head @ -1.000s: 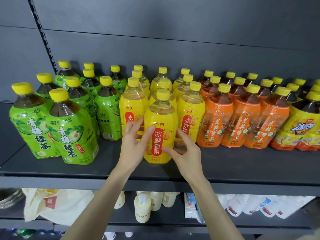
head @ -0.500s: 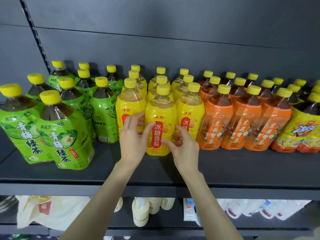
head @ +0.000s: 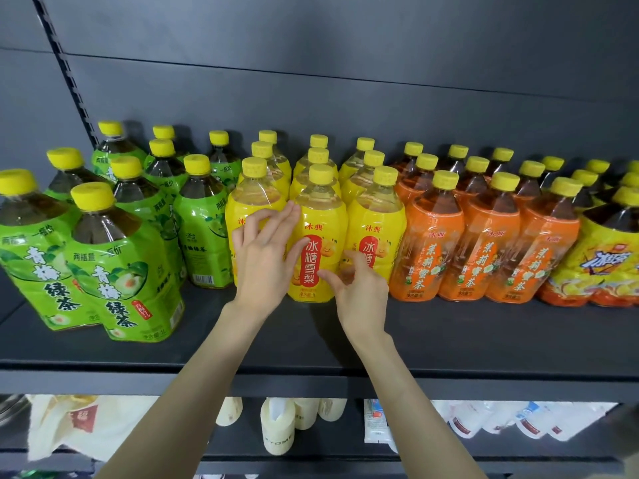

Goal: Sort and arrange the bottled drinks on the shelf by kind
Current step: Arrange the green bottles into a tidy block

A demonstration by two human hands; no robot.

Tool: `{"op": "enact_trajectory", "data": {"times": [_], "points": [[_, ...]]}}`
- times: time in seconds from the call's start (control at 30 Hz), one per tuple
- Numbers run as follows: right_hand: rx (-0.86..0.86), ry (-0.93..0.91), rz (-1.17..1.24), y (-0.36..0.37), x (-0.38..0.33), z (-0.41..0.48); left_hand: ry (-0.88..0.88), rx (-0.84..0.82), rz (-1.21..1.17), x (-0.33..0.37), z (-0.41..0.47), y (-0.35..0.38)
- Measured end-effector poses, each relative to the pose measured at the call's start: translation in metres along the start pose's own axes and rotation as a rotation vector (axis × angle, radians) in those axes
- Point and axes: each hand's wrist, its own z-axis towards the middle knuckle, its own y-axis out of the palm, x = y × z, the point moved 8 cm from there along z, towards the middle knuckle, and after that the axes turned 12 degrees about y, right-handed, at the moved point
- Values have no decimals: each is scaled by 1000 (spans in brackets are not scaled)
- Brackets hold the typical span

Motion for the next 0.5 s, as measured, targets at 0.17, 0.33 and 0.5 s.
{"op": "enact_trajectory", "data": {"times": [0.17,0.33,0.5], "points": [[-2,53,-37,6,2,5,52,48,102,-1,3,2],[-4,70,-75,8,2,9,77,85,155,3,5,1],[71,-12,-117,-6,1,3,-120,134,55,-6,-20,0]]}}
